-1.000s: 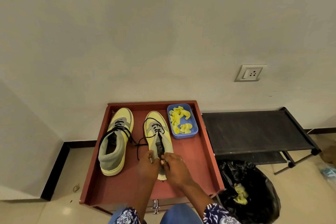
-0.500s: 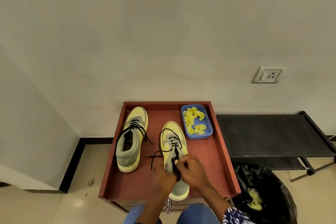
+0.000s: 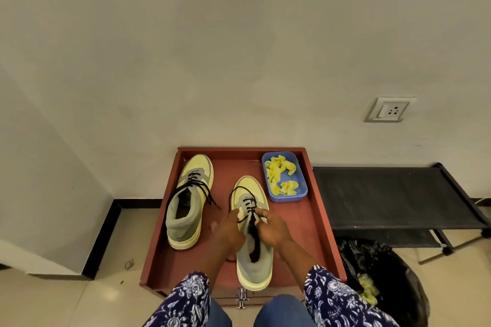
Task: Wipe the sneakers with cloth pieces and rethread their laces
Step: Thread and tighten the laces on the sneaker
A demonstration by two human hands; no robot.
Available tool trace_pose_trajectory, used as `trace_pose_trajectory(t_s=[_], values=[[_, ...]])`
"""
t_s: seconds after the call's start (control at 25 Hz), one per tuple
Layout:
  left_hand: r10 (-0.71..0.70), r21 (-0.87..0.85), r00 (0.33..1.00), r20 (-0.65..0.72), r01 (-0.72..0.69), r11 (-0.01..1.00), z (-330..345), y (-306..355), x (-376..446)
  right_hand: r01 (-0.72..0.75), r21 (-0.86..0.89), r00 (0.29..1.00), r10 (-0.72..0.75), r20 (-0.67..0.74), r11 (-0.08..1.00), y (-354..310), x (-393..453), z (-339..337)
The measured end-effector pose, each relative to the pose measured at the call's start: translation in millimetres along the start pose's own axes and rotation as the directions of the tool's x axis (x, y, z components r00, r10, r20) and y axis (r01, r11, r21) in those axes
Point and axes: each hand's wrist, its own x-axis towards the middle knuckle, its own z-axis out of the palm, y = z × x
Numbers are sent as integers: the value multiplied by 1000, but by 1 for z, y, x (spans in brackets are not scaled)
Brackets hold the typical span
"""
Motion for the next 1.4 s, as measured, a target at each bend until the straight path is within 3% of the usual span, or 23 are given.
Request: trace_pose_trajectory(t_s=[0.12,0.2,0.36,0.56,0.68,1.08,1.24,1.4], values=[[12,102,995,-100,-2,995,-4,5,-2,-103,486,992,125,-14,868,-9,-5,-3],[-32,-16,986,-164,30,999,-7,9,-4,-135,622,988,154,24,772,-15,-5,-8],[-166,-309,984,-71,136,941,-18,10,1,-59,628,995,95,-24,776,-37,-2,-26],[-147,-685,989,-34,84,724,-30,15,-7,37,595,999,-28,-24,803,-71,-5,-46],[-135,-682,990,-47,67,728,-36,16,-7,59,570,998,-69,-5,819,-82,-6,-46],[-129,-692,992,3,95,716,-47,18,-20,140,673,977,-210,23,726,-129,-34,-65],[-129,-594,984,-119,34,804,-48,16,-22,140,673,973,-225,41,726,-139,-47,-72],[-141,-584,966,-217,-12,811,-53,20,-28,161,657,975,-221,9,736,-145,-54,-78]])
